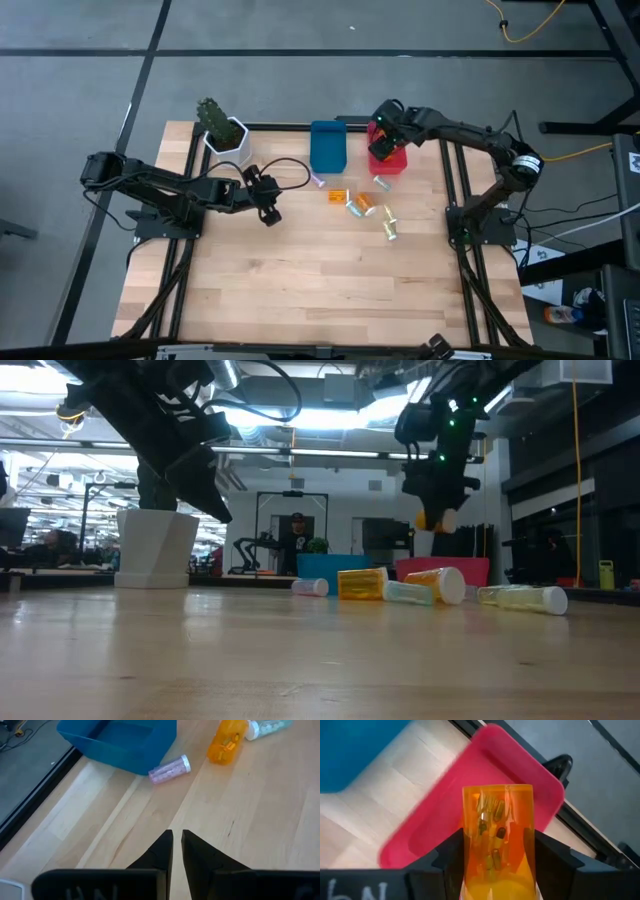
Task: Pick and place medicine bottles into bin by pill shape (circle, oval)
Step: Put the large orange pill bottle into the red bin
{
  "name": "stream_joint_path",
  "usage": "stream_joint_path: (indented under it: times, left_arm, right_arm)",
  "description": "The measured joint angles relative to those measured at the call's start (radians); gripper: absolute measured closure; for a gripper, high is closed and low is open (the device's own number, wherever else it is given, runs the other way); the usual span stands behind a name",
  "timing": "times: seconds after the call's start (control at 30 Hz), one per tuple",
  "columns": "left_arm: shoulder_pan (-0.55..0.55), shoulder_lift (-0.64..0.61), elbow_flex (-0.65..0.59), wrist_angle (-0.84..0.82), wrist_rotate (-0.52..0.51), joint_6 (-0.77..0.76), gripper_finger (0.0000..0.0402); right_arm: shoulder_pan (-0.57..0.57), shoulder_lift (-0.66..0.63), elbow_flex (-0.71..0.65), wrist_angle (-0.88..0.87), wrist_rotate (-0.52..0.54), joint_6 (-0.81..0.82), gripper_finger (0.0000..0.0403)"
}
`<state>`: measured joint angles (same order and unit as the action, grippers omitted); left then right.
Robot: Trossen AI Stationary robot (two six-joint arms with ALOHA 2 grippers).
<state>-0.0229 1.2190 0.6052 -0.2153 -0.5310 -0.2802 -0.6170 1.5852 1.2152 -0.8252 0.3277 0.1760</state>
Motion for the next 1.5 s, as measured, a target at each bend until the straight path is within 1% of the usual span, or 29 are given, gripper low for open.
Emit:
stream_joint_path:
  times: [0.2, 0.4, 0.7, 0.83, 0.93, 1.07, 1.2, 1.37, 1.5]
  left_arm:
    - [0.000, 0.000, 0.000, 0.000, 0.000, 0.001, 0.0366]
    - [0.000, 0.000, 0.000, 0.000, 0.000, 0.001, 0.0366]
    - [0.000, 0.000, 0.000, -0.001, 0.000, 0.001, 0.0366]
    - [0.000, 0.000, 0.000, -0.001, 0.000, 0.001, 0.0367]
    - [0.000, 0.000, 0.000, -0.001, 0.000, 0.001, 0.0367]
    - [0.000, 0.000, 0.000, -0.001, 0.000, 0.001, 0.0367]
    - [0.000, 0.000, 0.000, -0.001, 0.000, 0.001, 0.0367]
    - [0.000, 0.000, 0.000, -0.001, 0.000, -0.001, 0.0367]
    - [0.000, 0.000, 0.000, -0.001, 0.000, -0.001, 0.0367]
  right_arm:
    - [-0.015, 0.000, -0.005, 0.001, -0.021, -0.001, 0.0189]
    - [-0.015, 0.000, -0.005, 0.004, -0.121, 0.003, 0.0176]
    - [-0.015, 0.000, -0.005, 0.000, -0.119, 0.008, 0.0169]
    - [0.001, 0.000, -0.005, -0.030, -0.202, 0.031, 0.0169]
    - [0.037, 0.000, -0.005, -0.053, -0.243, 0.033, 0.0169]
    - [0.112, 0.000, -0.005, -0.081, -0.243, 0.085, 0.0169]
    - [0.218, 0.000, -0.005, -0.100, -0.243, 0.132, 0.0169]
    - [0.341, 0.000, -0.005, -0.126, -0.244, 0.130, 0.0169]
    - [0.413, 0.000, -0.005, -0.163, -0.244, 0.130, 0.0169]
